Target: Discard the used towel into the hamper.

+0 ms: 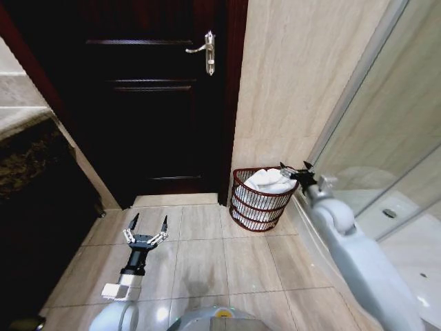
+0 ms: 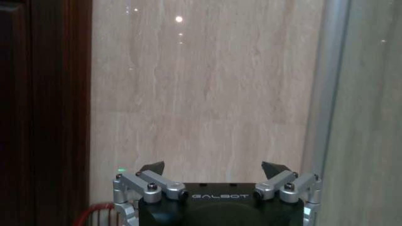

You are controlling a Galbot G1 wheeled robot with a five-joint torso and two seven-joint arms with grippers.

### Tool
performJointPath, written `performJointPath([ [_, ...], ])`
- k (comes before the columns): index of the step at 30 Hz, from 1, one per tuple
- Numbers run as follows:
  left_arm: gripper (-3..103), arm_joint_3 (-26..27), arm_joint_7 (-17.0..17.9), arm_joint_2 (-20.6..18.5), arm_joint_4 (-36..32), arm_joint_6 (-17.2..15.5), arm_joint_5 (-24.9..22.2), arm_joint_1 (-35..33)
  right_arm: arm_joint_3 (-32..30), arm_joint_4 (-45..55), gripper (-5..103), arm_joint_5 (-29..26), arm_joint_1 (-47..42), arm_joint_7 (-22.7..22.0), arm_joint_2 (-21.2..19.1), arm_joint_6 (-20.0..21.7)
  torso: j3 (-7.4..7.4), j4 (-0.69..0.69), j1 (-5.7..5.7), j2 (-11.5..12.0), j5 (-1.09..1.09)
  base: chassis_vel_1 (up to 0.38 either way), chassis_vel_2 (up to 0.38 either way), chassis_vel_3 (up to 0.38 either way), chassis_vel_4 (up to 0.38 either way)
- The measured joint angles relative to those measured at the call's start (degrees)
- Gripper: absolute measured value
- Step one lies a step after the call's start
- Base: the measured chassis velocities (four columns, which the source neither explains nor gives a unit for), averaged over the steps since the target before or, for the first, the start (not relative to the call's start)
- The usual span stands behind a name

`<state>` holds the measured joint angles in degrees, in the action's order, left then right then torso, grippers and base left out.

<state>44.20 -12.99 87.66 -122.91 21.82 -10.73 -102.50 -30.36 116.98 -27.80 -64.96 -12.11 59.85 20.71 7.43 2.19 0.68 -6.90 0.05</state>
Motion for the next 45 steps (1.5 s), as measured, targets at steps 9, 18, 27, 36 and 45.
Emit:
performJointPath([
  [9,100,0.57,0.01,-0.76,0.14,-0.3,-1.48,-0.42,-4.45,8.04,100,8.21,-18.26,3.3,9.34,-5.51,1.71,0.0,0.46,-2.18,-0.05,0.0,0.0,0.0,0.0],
  [18,100,0.4,-1.26,-2.01,1.52,0.79,-3.21,0.11,-6.67,10.58,100,8.51,-20.53,2.92,10.61,-6.11,3.34,0.0,0.96,-4.27,-0.05,0.0,0.0,0.0,0.0],
  [27,100,0.24,-2.97,-2.31,1.44,2.46,-5.5,-0.72,-6.74,11.66,100,6.03,-19.51,1.16,9.93,-4.63,3.72,0.01,1.34,-5.03,-0.05,-0.012,0.012,0.008,-0.011],
  [36,100,0.5,-2.97,-2.3,1.4,3.24,-5.55,-0.79,-4.14,12.78,100,5.53,-18.16,0.09,9.36,-2.65,3.6,0.01,1.35,-4.89,-0.05,-0.099,0.099,0.088,-0.094],
  [45,100,0.74,-2.63,-2.48,1.63,3.2,-6.41,-1.07,-2.91,12.96,100,2.46,-15.59,-1.91,7.85,0.32,3.48,0.0,1.31,-4.73,-0.06,-0.085,0.076,0.086,-0.087],
])
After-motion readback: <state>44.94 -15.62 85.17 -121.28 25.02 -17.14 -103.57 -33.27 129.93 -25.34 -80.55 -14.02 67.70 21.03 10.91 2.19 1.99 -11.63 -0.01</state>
